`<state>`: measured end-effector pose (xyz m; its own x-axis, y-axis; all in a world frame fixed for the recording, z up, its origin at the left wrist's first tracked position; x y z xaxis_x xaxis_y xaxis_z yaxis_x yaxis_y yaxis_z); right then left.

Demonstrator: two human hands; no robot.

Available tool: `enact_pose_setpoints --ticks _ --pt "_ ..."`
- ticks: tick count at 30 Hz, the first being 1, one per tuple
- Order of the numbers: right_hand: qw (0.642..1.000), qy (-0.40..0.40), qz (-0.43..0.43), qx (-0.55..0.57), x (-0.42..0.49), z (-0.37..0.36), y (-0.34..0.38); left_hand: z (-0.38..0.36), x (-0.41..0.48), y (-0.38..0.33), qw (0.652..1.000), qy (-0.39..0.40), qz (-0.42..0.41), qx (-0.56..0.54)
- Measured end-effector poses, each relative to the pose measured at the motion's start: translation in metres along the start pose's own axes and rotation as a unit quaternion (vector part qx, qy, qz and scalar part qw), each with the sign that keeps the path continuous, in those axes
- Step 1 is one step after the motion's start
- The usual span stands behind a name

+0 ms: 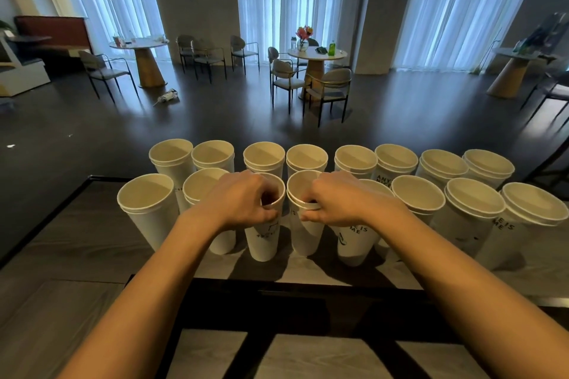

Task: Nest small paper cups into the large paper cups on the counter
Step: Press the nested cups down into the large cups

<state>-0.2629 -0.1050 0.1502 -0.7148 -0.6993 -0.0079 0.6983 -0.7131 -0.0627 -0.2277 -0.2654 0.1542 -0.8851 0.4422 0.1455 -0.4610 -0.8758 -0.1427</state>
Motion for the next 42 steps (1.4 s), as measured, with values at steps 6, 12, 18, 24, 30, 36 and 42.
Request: enact_pose_setpoints --ticks 6,12,18,24,30,36,42 --pt "1.0 -0.004 -0.004 0.007 0.0 -0.002 0.001 -0.002 0.0 0.0 1.0 0.006 0.006 0.004" --pt "0.999 -0.029 -0.016 0.025 -0.004 -0.001 -0.005 0.0 0.004 0.001 0.998 -0.052 0.018 0.001" --pt "0.992 -0.07 -0.018 0.103 -0.014 0.009 -0.008 0.0 0.009 -0.008 0.991 -0.13 0.011 -0.037" --pt "0.974 -0.162 -0.061 0.149 -0.039 0.016 -0.023 -0.003 0.02 -0.026 0.985 -0.174 -0.004 -0.024" --pt "0.958 -0.204 -0.09 0.178 -0.065 0.016 -0.044 -0.007 0.028 -0.039 0.982 -0.189 0.012 0.025" --pt "0.953 -0.215 -0.102 0.188 -0.075 0.014 -0.053 -0.014 0.031 -0.053 0.976 -0.202 0.024 -0.076" --pt "0.933 -0.253 -0.154 0.206 -0.1 0.012 -0.078 -0.017 0.046 -0.087 0.966 -0.222 0.004 -0.132"
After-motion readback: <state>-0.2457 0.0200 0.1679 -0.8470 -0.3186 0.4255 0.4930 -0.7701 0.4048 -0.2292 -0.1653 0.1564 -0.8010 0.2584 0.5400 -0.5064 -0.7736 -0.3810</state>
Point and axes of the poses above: each hand's wrist, its own x-axis towards the middle knuckle, its own z-axis out of the back of the hand, y = z × x, the point moved 4 cm from there along x, towards the middle knuckle, and after that the axes turned 5 degrees about -z, right-handed, at the moved point
